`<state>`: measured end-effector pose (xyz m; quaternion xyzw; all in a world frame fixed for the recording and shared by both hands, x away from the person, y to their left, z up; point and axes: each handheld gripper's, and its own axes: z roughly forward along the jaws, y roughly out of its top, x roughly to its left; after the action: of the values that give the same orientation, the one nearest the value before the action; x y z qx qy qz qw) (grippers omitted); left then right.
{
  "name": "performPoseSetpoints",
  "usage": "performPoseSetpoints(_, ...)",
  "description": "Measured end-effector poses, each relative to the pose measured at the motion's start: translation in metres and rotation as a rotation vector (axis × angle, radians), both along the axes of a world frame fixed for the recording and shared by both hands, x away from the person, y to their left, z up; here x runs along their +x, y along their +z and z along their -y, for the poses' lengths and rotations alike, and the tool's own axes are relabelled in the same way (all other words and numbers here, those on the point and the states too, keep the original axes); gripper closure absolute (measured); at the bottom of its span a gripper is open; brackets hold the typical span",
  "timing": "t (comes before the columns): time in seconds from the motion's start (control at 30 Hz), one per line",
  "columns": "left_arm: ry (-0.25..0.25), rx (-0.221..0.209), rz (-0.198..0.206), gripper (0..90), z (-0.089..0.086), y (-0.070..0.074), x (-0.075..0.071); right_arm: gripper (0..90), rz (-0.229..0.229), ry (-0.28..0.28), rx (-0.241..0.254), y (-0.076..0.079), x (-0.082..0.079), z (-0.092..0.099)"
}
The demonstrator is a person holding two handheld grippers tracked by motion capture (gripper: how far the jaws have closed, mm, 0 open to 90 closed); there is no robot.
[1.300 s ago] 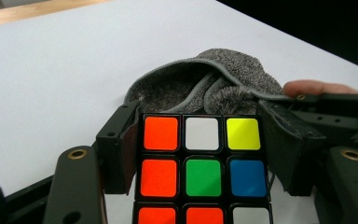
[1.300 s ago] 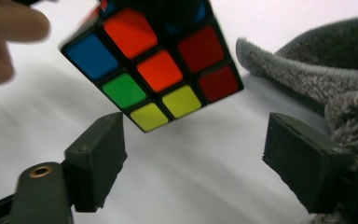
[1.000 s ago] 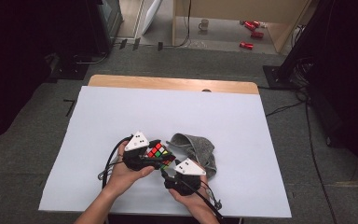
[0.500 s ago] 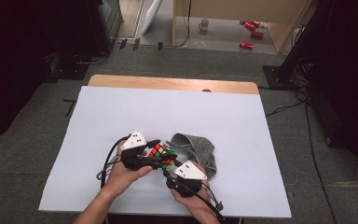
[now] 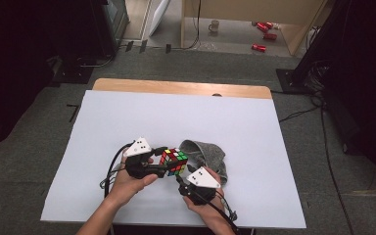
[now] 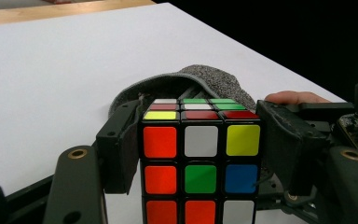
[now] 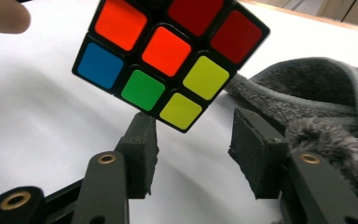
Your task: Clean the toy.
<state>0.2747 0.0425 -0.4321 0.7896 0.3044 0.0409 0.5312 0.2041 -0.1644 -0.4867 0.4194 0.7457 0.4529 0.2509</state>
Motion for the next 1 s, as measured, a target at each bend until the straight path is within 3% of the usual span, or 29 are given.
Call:
performPoseSetpoints(0.5,-0.028,0.000,-0.026,34.9,-0.0014,-0.0049,-0.0004,54.1,0.025,-0.054,-0.025,0.0008,0.0015,0.0068)
performPoseSetpoints(0.63,-0.026,0.009,-0.030,34.9,-0.0012,-0.0077,-0.0015,54.6,0.028,-0.050,-0.029,0.0002,0.0013,0.0066)
performPoseSetpoints(0.8,-0.023,0.025,-0.011,35.1,-0.0007,-0.0083,-0.0035,53.8,0.039,-0.027,-0.069,-0.0020,-0.0005,0.0011)
performPoseSetpoints(1.0,-0.009,0.024,-0.007,35.2,-0.0027,-0.0094,-0.0030,47.2,0.035,-0.023,-0.076,-0.0004,0.0016,0.0063)
